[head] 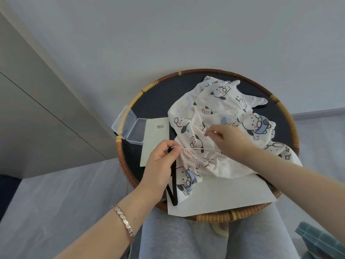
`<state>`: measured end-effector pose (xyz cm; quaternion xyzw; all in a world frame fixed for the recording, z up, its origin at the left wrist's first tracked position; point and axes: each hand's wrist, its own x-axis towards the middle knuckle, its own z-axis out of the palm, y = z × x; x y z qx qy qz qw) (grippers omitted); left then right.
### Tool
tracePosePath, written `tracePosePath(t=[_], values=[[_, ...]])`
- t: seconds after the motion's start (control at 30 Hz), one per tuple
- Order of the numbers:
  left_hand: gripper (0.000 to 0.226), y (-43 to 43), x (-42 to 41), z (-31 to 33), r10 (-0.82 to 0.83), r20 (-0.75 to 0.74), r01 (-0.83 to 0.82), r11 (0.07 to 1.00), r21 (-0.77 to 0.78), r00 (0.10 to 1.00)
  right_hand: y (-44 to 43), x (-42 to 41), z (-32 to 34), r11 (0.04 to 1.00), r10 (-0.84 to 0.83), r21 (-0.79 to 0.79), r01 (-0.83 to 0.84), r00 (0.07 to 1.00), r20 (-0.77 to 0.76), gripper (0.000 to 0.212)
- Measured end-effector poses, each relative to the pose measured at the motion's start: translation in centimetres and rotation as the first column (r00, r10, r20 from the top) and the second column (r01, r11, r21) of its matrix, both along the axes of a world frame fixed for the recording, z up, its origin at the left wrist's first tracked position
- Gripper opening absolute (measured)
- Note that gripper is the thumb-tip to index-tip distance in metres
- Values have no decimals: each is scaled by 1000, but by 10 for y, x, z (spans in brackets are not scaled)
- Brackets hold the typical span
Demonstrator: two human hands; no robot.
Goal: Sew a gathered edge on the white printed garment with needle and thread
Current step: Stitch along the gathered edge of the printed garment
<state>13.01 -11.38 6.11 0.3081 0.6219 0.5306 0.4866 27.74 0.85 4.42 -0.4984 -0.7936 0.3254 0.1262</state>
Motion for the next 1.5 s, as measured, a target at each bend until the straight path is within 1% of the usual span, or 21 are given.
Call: tracePosePath(t=[0.07,0.13,0.2,0.27,0.33,0.37,0.47,0.63,0.73,0.8,0.87,0.93,1.0,1.03,1.1,1.13,1.17,1.27,1.33,1.43,1.5], values=[[19,0,0,-1,-1,-3,1,1000,-1,1000,14,9,-7,990,-51,140,16,967,251,26],[20,-1,-1,-2,3,-2,-3,1000,-3,1000,27,15,-10,977,-170,178,117,932,321,24],[20,0,-1,-3,5,-2,-5,1000,-7,1000,33,14,-5,962,-274,64,267,943,189,23],[20,1,-1,-5,5,-1,-5,1000,-10,1000,27,6,10,936,-310,-194,295,950,-49,20],[19,2,-2,-6,0,3,0,1000,-10,1000,10,-2,28,881,-212,-461,106,960,-185,13],[19,2,-2,-6,1,6,-1,1000,-9,1000,1,-6,35,847,-125,-531,-12,967,-222,14],[19,2,-2,-6,-4,-5,4,1000,-5,1000,-16,-15,42,803,72,-556,-214,961,-267,20],[17,1,0,-5,-19,-36,19,1000,4,999,-21,-21,35,799,135,-541,-264,954,-267,14],[17,1,-1,-3,-21,-47,21,1000,12,999,-10,-19,21,888,59,-448,-102,992,-109,20],[18,0,-1,-2,-17,-61,19,1000,18,998,7,-11,2,957,-13,-284,57,988,155,24],[19,0,-1,-2,-15,-65,16,1000,20,998,21,2,-13,984,-114,-79,162,897,427,25],[18,0,-1,-1,-17,-62,19,1000,25,998,29,10,-18,976,-204,41,213,840,503,20],[18,0,-1,-1,-22,-51,23,999,27,998,29,9,-13,978,-205,46,204,894,399,12],[18,0,-1,-1,-25,-53,26,999,27,998,27,6,-9,983,-173,-15,184,948,266,7],[18,0,-2,-1,-31,-67,33,999,29,997,15,-2,8,966,-93,-248,73,993,-70,9],[18,0,-2,-1,-33,-69,36,999,31,997,7,-7,16,927,-61,-375,-18,979,-196,11],[17,0,-2,-1,-35,-67,37,999,35,997,0,-10,22,873,-23,-476,-108,965,-260,13],[17,1,-2,0,-36,-61,39,998,39,997,-14,-16,28,744,117,-602,-290,943,-310,15],[16,1,-2,0,-38,-74,41,999,36,997,-18,-17,26,723,146,-612,-321,936,-319,10],[16,0,-2,0,-47,-90,51,998,36,995,-15,-16,22,747,46,-616,-250,944,-327,13],[16,0,-2,0,-46,-87,49,998,37,995,-10,-14,18,773,-66,-621,-126,959,-276,10]])
